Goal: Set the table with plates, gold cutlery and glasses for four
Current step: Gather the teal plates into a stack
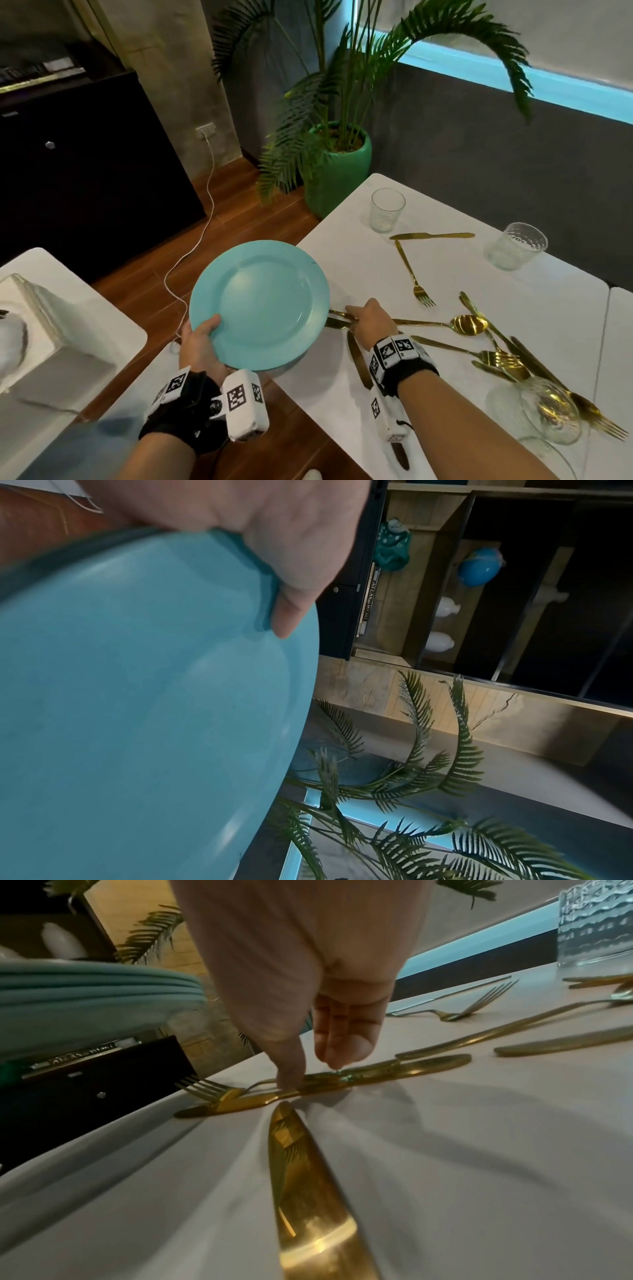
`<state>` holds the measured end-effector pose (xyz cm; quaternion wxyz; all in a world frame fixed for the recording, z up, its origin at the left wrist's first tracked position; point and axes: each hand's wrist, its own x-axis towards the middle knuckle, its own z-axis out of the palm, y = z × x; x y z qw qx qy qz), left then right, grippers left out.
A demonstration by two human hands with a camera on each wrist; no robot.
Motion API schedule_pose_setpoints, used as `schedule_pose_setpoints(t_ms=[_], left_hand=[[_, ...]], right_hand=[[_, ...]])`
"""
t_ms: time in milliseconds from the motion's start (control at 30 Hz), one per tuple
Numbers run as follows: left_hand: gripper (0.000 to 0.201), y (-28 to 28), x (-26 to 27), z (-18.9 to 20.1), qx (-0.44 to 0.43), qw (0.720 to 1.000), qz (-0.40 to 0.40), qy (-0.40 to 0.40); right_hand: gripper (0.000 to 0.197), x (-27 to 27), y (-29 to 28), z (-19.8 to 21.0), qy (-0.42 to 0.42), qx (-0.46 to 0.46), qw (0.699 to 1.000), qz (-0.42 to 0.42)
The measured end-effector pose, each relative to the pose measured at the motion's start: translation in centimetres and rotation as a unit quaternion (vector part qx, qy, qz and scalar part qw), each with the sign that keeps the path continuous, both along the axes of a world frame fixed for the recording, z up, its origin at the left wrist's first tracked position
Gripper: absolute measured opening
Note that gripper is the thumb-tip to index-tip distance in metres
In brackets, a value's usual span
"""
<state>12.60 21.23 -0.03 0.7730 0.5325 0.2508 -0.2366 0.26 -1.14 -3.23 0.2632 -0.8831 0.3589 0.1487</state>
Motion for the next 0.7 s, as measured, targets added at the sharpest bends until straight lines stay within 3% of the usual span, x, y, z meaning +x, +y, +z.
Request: schedule_pose_setpoints(t_ms=[167, 400, 700], left_hand=[[0.051, -1.0, 0.4, -0.5, 0.000, 1.000, -0.012, 0.011], [0.048, -2.5, -0.1, -2.3, 0.005, 0.999, -0.004, 0.040], [0.047, -4.8, -1.8, -5.3, 0.068, 0.996, -0.023, 0.052]], right_hand=[[0.029, -0.3, -1.0, -0.5, 0.003, 0.008, 1.000, -0.030], [0.031, -2.5, -3.0, -0.6, 0.004, 0.011, 0.989, -0.145], [0.031, -5.3, -4.0, -0.4, 0.058, -0.002, 0.975, -0.215]])
